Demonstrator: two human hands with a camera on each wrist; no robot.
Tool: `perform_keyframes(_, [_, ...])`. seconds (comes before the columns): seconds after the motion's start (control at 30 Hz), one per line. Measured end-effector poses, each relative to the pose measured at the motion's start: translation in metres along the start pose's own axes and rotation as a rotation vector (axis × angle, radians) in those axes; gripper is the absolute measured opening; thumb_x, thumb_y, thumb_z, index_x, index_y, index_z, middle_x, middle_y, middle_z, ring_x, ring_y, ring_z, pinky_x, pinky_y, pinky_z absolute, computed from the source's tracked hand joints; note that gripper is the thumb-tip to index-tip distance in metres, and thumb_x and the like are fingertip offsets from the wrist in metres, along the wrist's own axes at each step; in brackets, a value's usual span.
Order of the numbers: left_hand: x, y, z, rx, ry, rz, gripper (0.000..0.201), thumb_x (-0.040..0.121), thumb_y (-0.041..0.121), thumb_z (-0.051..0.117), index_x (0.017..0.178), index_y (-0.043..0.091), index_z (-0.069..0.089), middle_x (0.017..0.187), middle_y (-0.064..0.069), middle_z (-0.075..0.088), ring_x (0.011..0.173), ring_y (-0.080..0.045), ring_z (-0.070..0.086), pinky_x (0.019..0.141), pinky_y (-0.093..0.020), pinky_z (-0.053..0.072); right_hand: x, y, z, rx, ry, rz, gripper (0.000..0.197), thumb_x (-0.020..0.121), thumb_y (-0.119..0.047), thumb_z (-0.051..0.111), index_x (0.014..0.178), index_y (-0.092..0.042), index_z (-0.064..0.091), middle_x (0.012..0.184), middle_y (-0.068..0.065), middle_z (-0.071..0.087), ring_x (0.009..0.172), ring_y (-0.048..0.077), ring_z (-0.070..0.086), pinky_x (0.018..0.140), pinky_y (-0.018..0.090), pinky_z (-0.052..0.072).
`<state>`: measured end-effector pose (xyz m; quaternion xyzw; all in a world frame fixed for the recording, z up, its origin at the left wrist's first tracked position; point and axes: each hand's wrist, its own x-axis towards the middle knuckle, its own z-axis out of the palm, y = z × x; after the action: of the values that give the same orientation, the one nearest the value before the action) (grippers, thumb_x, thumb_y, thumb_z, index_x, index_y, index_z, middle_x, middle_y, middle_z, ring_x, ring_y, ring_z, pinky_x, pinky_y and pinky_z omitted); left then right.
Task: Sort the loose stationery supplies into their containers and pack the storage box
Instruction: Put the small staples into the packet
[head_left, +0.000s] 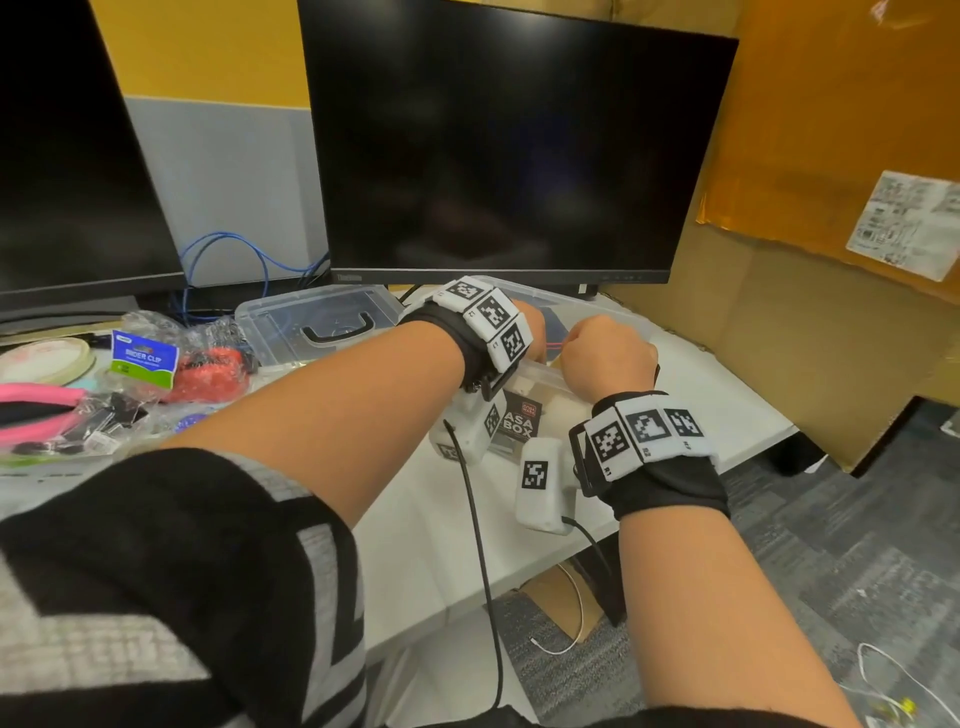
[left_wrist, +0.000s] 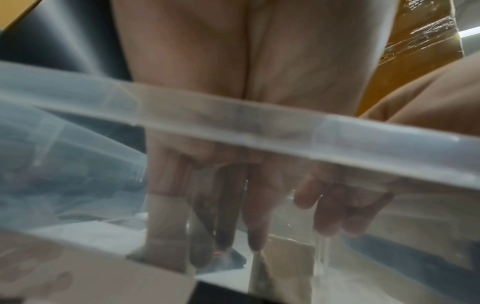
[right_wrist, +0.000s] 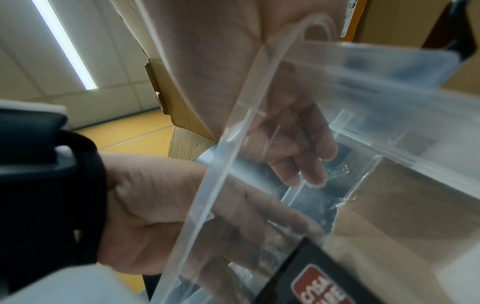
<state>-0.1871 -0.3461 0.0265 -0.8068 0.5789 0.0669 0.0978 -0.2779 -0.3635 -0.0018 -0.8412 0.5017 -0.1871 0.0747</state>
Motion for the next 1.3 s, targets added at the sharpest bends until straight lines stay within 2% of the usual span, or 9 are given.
perform_keyframes(0.1, [-0.003,-0.008,0.001,-0.153,-0.003,0.017,0.033,0.095,0.012,0.045,0.126,0.011,0.059,0.127,-0.004,0.058,0.107,-0.018,0.054,0.098,-0.028,0.041,0.001,-0.001,0.001,-0.01,-0.002,0.009,0.024,0.094,-0.018,0.046,0.109,-0.012,0.062,0.103,0.011,0.064,0.1,0.028,0.057,0.1,0.045,0.039])
perform_keyframes(0.27, [-0.016,-0.019,0.004,-0.421,0.184,0.133,0.035,0.091,0.001,0.052,0.123,0.009,0.062,0.125,-0.008,0.06,0.116,-0.023,0.056,0.097,-0.028,0.043,0.002,0.0,0.003,0.007,0.02,0.0,0.027,0.093,-0.014,0.043,0.112,-0.015,0.062,0.108,0.01,0.064,0.103,0.028,0.057,0.1,0.045,0.039])
perform_keyframes(0.47, [-0.048,-0.054,0.017,-0.819,0.459,0.227,0.035,0.089,-0.006,0.049,0.117,0.009,0.064,0.118,-0.005,0.064,0.111,-0.017,0.058,0.096,-0.028,0.046,-0.002,-0.011,-0.004,-0.082,0.102,-0.125,0.029,0.092,-0.01,0.046,0.114,-0.018,0.063,0.113,0.009,0.062,0.11,0.03,0.052,0.1,0.045,0.037])
perform_keyframes(0.63, [-0.081,-0.113,0.046,-1.122,0.535,0.127,0.031,0.09,-0.008,0.046,0.113,0.004,0.062,0.108,-0.005,0.063,0.098,-0.014,0.06,0.07,-0.008,0.046,-0.013,-0.061,-0.003,0.182,0.242,-0.394,0.029,0.09,-0.003,0.045,0.107,-0.009,0.068,0.11,0.013,0.062,0.105,0.03,0.054,0.091,0.035,0.041])
perform_keyframes(0.77, [-0.104,-0.162,0.088,-1.327,0.563,-0.103,0.03,0.09,-0.009,0.044,0.111,0.005,0.061,0.109,-0.008,0.062,0.096,-0.02,0.062,0.078,-0.023,0.048,-0.024,-0.108,0.015,0.47,0.092,-0.504,0.026,0.088,-0.003,0.049,0.101,-0.009,0.071,0.103,0.005,0.068,0.098,0.018,0.058,0.085,0.021,0.039])
perform_keyframes(0.83, [-0.113,-0.179,0.109,-1.438,0.571,-0.211,0.03,0.09,-0.011,0.044,0.112,0.001,0.06,0.107,-0.011,0.061,0.086,-0.019,0.062,0.073,-0.022,0.049,-0.027,-0.126,0.032,0.511,-0.013,-0.504,0.024,0.087,-0.002,0.05,0.099,-0.008,0.071,0.096,0.003,0.067,0.091,0.015,0.057,0.081,0.017,0.038])
perform_keyframes(1.0, [-0.126,-0.205,0.142,-1.722,0.589,-0.358,0.032,0.092,-0.012,0.041,0.12,-0.004,0.052,0.101,-0.01,0.06,0.084,-0.018,0.061,0.078,-0.026,0.05,-0.019,-0.149,0.082,0.528,-0.349,-0.359,0.019,0.086,0.002,0.053,0.092,-0.006,0.07,0.072,-0.008,0.055,0.081,0.016,0.057,0.084,0.037,0.054])
perform_keyframes(1.17, [-0.129,-0.22,0.155,-1.855,0.6,-0.455,0.035,0.092,-0.011,0.041,0.125,-0.003,0.05,0.122,-0.016,0.056,0.092,-0.018,0.061,0.08,-0.024,0.05,-0.007,-0.165,0.11,0.427,-0.434,-0.346,0.018,0.087,-0.001,0.056,0.096,-0.006,0.071,0.1,0.006,0.067,0.086,0.014,0.054,0.079,0.025,0.046])
perform_keyframes(1.3, [-0.127,-0.225,0.158,-1.883,0.552,-0.444,0.039,0.091,-0.014,0.04,0.128,-0.004,0.047,0.104,-0.007,0.057,0.085,-0.012,0.057,0.071,-0.021,0.049,-0.001,-0.174,0.127,0.282,-0.528,-0.314,0.026,0.091,-0.004,0.049,0.11,-0.002,0.067,0.117,0.012,0.063,0.11,0.026,0.057,0.09,0.028,0.044])
